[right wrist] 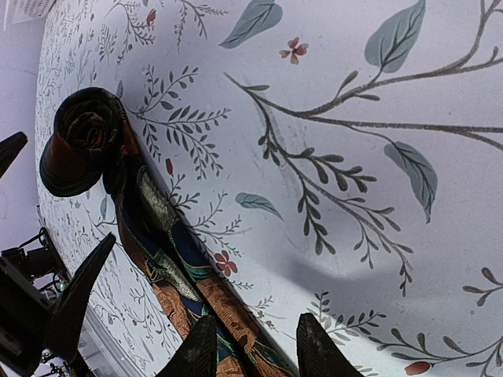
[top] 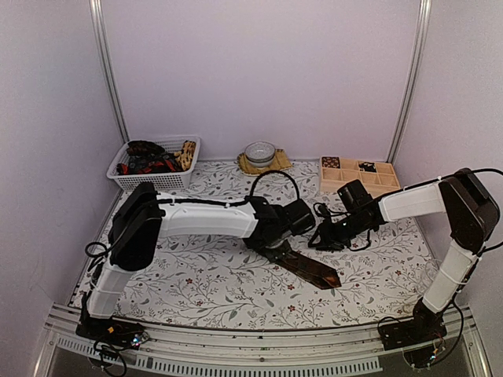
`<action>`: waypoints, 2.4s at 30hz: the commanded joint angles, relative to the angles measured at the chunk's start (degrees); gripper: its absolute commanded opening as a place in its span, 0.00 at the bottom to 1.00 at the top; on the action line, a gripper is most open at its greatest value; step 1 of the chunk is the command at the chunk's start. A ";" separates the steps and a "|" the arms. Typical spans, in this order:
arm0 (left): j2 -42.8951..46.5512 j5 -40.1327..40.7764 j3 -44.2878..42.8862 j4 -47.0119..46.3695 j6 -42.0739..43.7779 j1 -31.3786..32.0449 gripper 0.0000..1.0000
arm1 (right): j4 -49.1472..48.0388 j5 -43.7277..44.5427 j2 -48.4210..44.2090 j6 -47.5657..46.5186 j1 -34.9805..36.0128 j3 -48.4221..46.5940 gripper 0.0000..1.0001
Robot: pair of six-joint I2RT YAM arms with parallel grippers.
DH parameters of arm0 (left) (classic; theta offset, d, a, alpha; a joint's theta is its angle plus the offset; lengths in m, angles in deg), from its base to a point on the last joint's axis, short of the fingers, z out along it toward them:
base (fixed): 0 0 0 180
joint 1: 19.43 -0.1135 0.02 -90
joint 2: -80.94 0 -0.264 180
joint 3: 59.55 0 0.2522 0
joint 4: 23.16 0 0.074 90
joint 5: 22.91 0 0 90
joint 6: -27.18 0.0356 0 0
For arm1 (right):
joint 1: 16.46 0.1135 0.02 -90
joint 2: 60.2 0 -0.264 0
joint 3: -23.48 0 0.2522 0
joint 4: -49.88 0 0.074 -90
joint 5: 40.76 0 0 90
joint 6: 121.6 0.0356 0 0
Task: Roll the ties
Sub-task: Roll the tie at the center of the board.
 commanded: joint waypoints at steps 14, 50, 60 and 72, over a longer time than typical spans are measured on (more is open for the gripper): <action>31.50 -46.67 20.31 -20.26 -11.40 -16.96 1.00 | -7.96 -3.37 -5.98 9.64 4.02 -6.02 0.41; 20.02 -61.16 35.04 -35.93 -14.65 -29.63 0.71 | -39.06 -0.18 16.47 50.67 15.16 -5.37 0.48; 15.56 -59.79 34.41 -35.71 -13.39 -27.66 0.70 | -38.36 -0.59 18.89 51.57 15.16 -7.83 0.47; 15.65 -59.84 33.95 -35.90 -12.11 -25.64 0.71 | -36.63 0.76 20.34 49.95 14.51 -7.92 0.37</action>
